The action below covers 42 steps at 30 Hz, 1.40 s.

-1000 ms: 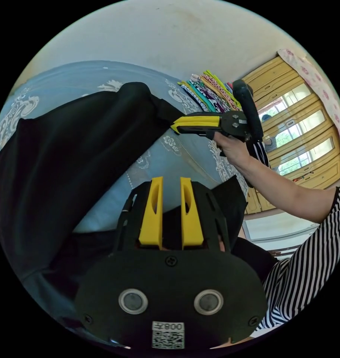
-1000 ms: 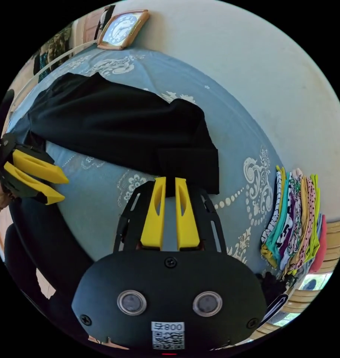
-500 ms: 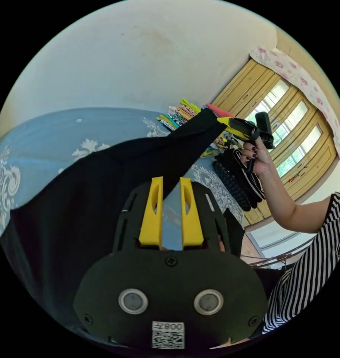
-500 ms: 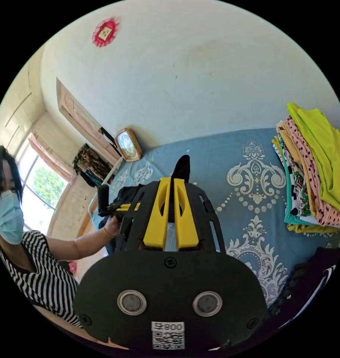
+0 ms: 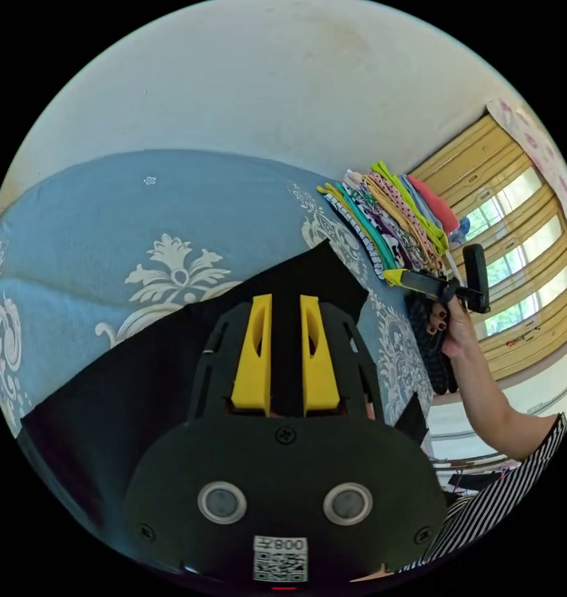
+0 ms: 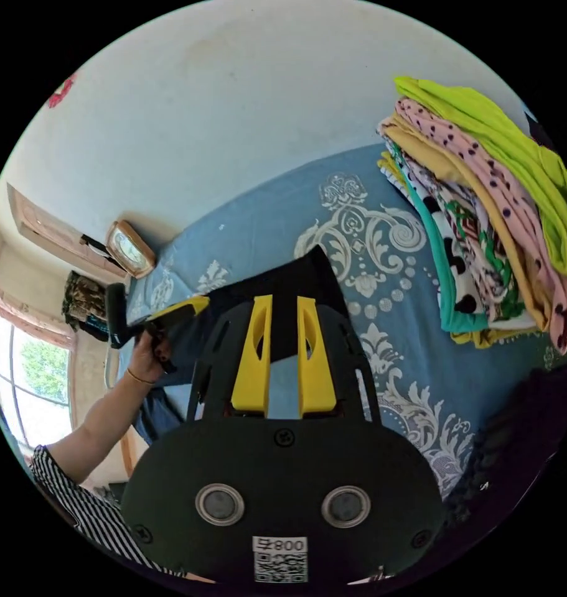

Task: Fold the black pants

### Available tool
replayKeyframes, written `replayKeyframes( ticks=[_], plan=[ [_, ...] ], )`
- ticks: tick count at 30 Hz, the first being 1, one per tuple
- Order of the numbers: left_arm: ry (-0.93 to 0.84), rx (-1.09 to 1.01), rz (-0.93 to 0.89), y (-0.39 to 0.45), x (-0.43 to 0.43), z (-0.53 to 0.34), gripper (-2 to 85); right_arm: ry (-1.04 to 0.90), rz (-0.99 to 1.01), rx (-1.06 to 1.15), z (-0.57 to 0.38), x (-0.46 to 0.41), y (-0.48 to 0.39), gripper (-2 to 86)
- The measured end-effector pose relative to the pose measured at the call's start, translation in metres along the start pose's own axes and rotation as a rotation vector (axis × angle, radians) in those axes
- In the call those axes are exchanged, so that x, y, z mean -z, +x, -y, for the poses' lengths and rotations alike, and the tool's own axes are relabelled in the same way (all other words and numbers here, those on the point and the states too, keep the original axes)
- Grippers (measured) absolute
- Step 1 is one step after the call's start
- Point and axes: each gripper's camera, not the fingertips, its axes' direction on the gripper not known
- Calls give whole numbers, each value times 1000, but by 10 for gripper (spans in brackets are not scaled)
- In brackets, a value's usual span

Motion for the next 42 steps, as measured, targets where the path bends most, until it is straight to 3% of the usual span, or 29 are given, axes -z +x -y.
replayKeyframes(
  ticks=[8,16,19,24,27,35,39,42],
  plan=[
    [-114,-169,205,18,-23,4,73,-73,-256,57,16,-48,-2,76],
    [-8,-123,24,6,49,-63,78,-97,-352,201,27,-70,-18,38],
    [51,-31,63,-17,108,-127,78,-137,-364,220,32,-77,-22,23],
    [75,272,373,-81,212,-241,74,-178,-408,261,31,-78,-29,10],
    [134,420,436,-113,257,-287,72,-136,-441,247,21,-67,-28,8],
    [170,543,565,-172,316,-317,90,-199,-466,204,6,-102,-22,9],
    [82,652,708,-218,335,-319,108,-220,-525,217,2,-124,-33,11],
    [73,735,651,-244,344,-332,96,-216,-538,225,-5,-135,-37,12]
  ],
)
